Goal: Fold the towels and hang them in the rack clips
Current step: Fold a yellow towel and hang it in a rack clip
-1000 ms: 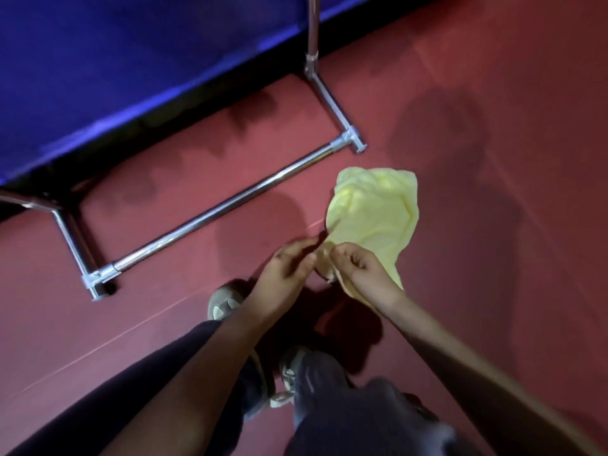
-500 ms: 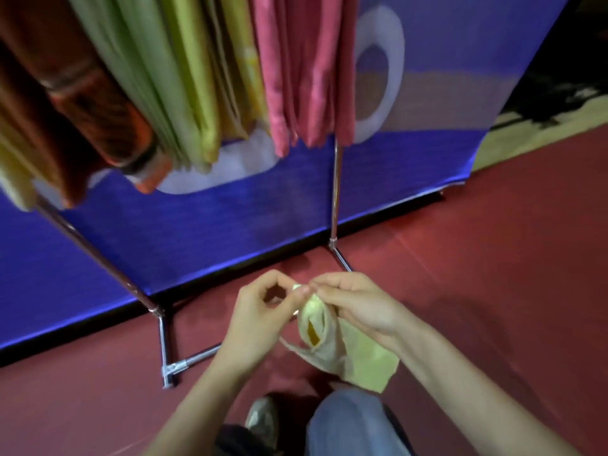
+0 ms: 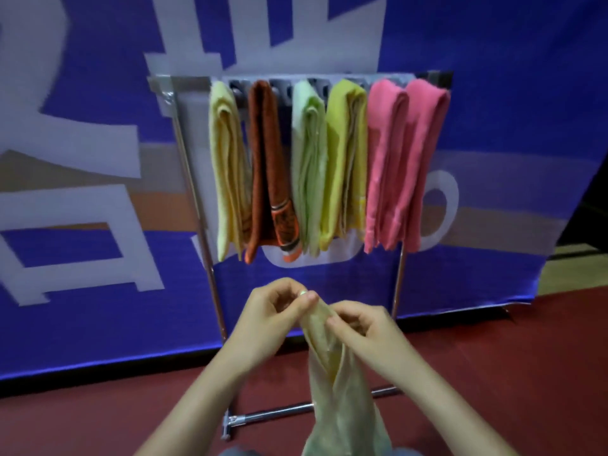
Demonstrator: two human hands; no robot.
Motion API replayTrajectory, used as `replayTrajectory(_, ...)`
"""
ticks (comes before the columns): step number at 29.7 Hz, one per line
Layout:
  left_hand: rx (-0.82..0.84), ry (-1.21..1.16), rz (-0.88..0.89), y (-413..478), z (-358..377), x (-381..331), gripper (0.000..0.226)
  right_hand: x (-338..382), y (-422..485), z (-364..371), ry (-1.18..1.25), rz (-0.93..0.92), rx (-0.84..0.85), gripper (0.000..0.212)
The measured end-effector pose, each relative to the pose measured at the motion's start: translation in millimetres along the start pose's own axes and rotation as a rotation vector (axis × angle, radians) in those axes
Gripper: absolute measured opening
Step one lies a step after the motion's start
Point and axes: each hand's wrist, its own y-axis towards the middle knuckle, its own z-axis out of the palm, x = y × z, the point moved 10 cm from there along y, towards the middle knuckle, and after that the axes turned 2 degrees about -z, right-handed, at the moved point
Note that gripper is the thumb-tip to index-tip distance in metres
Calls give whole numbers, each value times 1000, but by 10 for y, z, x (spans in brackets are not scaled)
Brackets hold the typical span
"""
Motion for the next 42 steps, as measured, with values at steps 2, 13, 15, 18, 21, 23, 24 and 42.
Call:
replayTrajectory(2,-25,3,12,-66,-196,-169,20,119,12,90,-95,-44,35,16)
replayTrajectory(13,-219,70,51,-358,-1156,-666,22,-338,-155,433,-178,76,215,13)
replayTrajectory(15,-245,92,40,-400,-1271,-686,22,-533,-212,428,-191,140,241,16)
replayTrajectory(18,-290,90,21,-441,-1432,-694,22,-795,-284,310,-206,221,218,27)
replayTrajectory(21,-335,111,6,-457,-1603,-673,24,-913,-266,15,-237,244,106,32)
replayTrajectory(23,-348,138,-11,-461,-1694,-631,23,-916,-219,-230,-242,247,14,33)
replayTrajectory(24,-345,143,-27,-460,-1713,-594,22,-890,-188,-362,-243,249,-36,32)
replayTrajectory(42,-414,-18,-265,-380,-913,314,25,99,69,-958,-63,288,-103,13)
